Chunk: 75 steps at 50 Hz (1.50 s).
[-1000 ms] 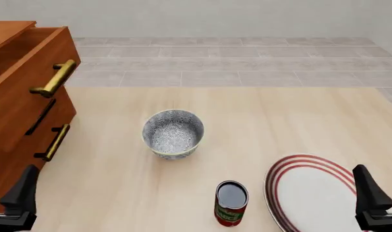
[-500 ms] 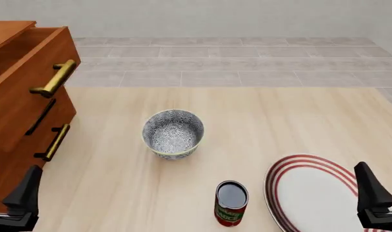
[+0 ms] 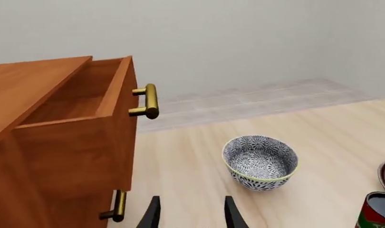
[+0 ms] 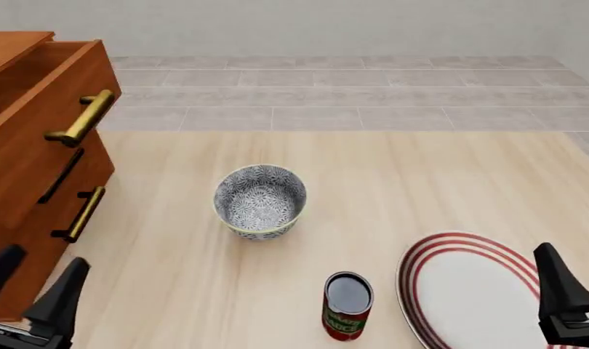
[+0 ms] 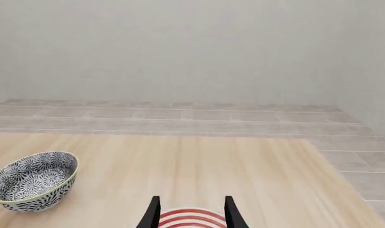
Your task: Put the bowl on top of the cabinet.
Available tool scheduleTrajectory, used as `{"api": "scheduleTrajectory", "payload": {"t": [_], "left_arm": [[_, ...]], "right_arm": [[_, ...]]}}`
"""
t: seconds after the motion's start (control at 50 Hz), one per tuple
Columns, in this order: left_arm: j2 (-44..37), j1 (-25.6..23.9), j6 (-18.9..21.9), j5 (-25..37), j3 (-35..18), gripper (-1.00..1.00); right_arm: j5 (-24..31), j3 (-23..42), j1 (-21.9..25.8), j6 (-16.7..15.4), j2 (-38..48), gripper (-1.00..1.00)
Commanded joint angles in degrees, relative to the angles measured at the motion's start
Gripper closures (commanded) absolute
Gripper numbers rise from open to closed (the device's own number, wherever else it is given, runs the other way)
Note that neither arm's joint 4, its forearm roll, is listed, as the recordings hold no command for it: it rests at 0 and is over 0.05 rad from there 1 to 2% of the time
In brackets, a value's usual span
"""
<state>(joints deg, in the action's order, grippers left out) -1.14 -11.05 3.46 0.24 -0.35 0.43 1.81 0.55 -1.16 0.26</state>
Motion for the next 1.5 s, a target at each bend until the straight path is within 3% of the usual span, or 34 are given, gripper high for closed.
{"api": "scheduleTrajectory", "payload": {"t": [0.02, 0.18, 0.86, 1.16, 1.5], "left_arm": [[-2.44, -4.55, 0.54, -1.31, 0.22, -1.00], [-6.12, -6.75, -1.47, -4.76, 0.20, -1.00], [-30.41, -16.58, -1.52, -26.66, -1.55, -1.00], [-37.29, -19.43, -0.50, -29.03, -5.85, -1.00], [-39.94, -18.91, -1.46, -23.88, -12.71, -1.00]], "right_arm": [[0.10, 0.08, 0.19, 0.03, -0.13, -1.00], [0.11, 0.07, 0.34, 0.05, -0.14, -1.00], [0.14, 0.34, 0.30, -0.15, -0.05, -1.00], [0.19, 0.31, 0.55, 0.11, 0.05, -1.00], [0.36, -0.06, 0.85, 0.13, -0.09, -1.00]]}}
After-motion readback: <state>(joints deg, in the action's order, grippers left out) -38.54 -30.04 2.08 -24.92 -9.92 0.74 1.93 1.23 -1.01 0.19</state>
